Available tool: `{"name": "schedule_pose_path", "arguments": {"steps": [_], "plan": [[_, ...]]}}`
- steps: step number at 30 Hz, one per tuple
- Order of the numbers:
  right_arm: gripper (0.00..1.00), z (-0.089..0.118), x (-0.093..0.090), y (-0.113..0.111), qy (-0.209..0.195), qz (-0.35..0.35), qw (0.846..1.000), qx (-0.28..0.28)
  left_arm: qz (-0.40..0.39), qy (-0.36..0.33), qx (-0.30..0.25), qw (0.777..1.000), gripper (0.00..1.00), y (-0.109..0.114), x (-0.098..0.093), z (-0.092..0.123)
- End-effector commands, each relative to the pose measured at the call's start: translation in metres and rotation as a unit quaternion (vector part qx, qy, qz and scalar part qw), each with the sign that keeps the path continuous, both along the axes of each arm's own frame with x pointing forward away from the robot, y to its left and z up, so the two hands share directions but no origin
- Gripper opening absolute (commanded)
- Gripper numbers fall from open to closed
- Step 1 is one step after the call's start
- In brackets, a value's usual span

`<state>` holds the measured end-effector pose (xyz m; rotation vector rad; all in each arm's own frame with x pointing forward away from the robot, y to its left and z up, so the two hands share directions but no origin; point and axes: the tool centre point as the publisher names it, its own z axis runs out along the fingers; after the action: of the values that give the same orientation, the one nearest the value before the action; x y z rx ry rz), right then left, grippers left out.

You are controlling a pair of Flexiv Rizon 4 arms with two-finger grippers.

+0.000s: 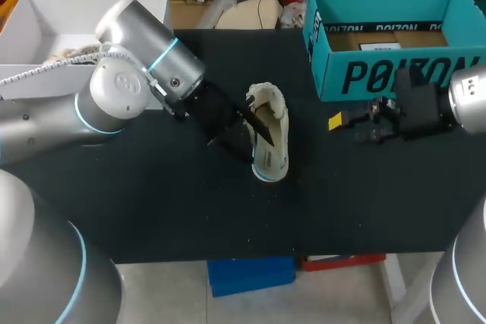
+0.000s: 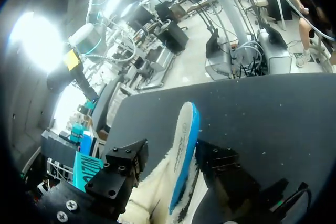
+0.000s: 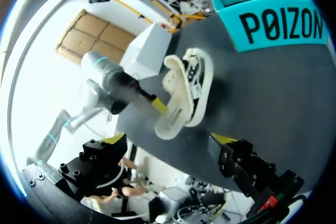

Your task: Take the shoe out of the shoebox, open the shoe tongue, remove and reinsert the insole, then place the shoe into the shoebox

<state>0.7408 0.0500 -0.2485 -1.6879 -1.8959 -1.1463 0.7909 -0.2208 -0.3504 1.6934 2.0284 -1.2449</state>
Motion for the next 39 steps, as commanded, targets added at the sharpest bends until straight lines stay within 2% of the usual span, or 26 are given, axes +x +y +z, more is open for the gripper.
{"name": "schedule_pose_path", "arguments": {"steps": [1, 3, 5, 6, 7, 12, 17, 34, 39], "plan": [[1.00, 0.000, 0.000, 0.001, 0.001, 0.000, 1.000, -0.001, -0.003, -0.002, 0.009, 1.000, 0.47, 0.005, -0.010, 0.002], [1.00, 0.000, 0.000, 0.001, 0.001, 0.000, 1.000, -0.001, -0.006, 0.000, 0.012, 1.000, 0.41, 0.007, -0.014, 0.002], [1.00, 0.000, 0.000, 0.001, 0.001, 0.000, 1.000, -0.001, -0.010, 0.004, 0.015, 1.000, 0.28, 0.009, -0.016, 0.002], [1.00, 0.000, 0.000, 0.001, 0.001, 0.000, 1.000, -0.001, -0.012, 0.004, 0.016, 1.000, 0.18, 0.009, -0.017, 0.002], [1.00, 0.000, 0.000, 0.001, 0.001, 0.000, 1.000, -0.001, -0.015, 0.007, 0.017, 1.000, 0.00, 0.010, -0.018, 0.001], [1.00, 0.000, 0.000, 0.001, 0.001, 0.000, 1.000, -0.001, -0.017, 0.016, 0.015, 1.000, 0.00, 0.010, -0.015, -0.002], [1.00, 0.000, 0.000, 0.001, 0.001, 0.000, 1.000, -0.001, -0.013, 0.019, 0.012, 1.000, 0.00, 0.006, -0.004, -0.006], [1.00, 0.000, 0.000, 0.001, 0.001, 0.000, 1.000, -0.001, 0.040, -0.002, 0.005, 0.999, 0.00, -0.001, 0.057, -0.027], [1.00, 0.000, 0.000, 0.001, 0.001, 0.000, 1.000, -0.001, 0.044, -0.016, 0.013, 0.999, 0.00, -0.004, 0.063, -0.027]]}}
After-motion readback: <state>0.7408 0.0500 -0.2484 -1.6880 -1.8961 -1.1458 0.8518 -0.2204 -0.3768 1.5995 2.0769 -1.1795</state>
